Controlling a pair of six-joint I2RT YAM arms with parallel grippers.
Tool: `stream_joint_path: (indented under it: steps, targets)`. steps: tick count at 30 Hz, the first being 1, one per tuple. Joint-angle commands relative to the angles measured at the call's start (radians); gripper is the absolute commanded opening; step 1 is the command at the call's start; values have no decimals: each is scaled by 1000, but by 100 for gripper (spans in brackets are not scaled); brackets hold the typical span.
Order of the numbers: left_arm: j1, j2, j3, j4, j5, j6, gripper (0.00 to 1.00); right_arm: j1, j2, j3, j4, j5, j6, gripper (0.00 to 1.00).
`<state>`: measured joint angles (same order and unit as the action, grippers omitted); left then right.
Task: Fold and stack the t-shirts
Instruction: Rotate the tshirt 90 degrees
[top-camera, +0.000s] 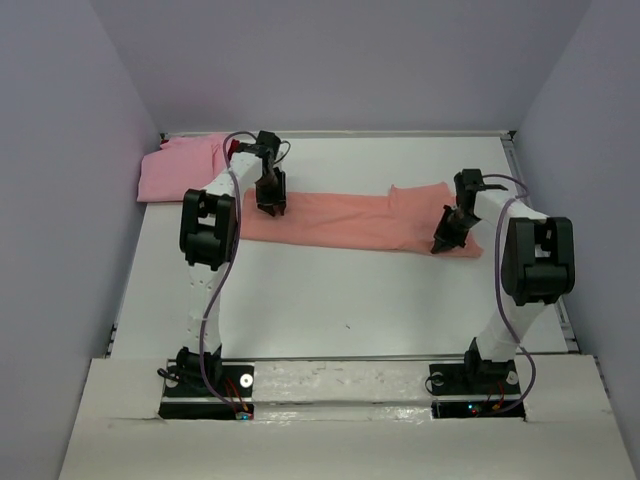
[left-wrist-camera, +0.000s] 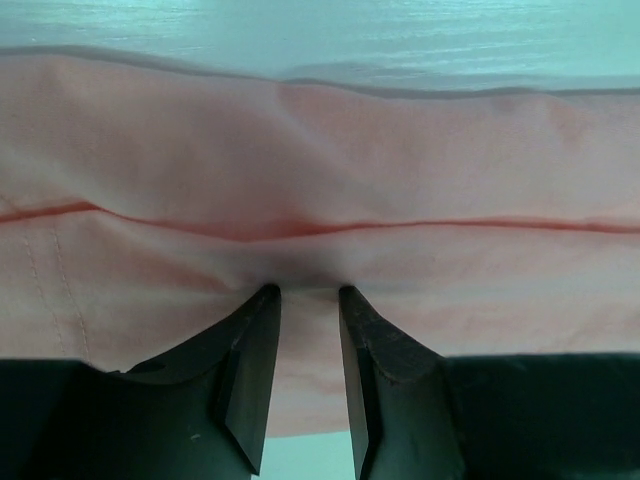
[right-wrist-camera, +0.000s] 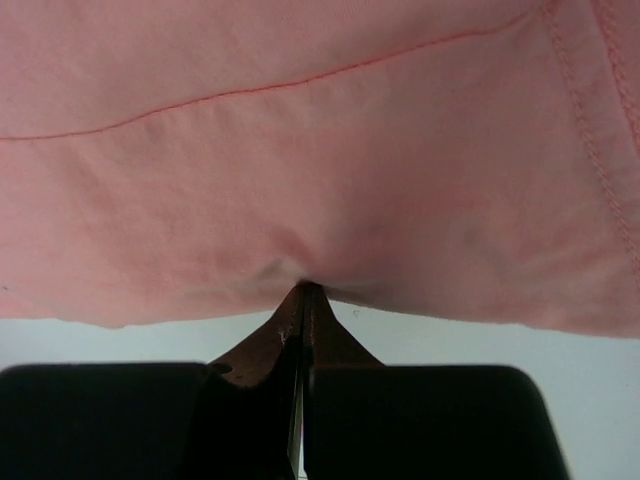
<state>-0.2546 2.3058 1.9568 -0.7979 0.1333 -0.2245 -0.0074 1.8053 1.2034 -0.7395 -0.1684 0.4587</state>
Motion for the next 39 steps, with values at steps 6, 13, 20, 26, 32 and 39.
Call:
stream_joint_path:
  steps: [6,13,20,26,32,39]
  targets:
    - [-5,23,21,-35,-46,2,42,11,104,131,42,43,18,0]
    - [-5,7,-38,-47,-81,-7,42,11,196,229,31,58,11,0]
    - [-17,-63,-179,-47,-113,-36,42,11,287,376,-4,64,-6,0]
    - [-60,-98,-286,-57,-164,-58,42,11,356,465,-12,50,-2,0]
    - [-120,-135,-351,-52,-147,-76,42,29,417,561,-17,30,6,0]
    - [-230,-172,-397,-61,-106,-111,42,70,528,717,-35,13,24,0]
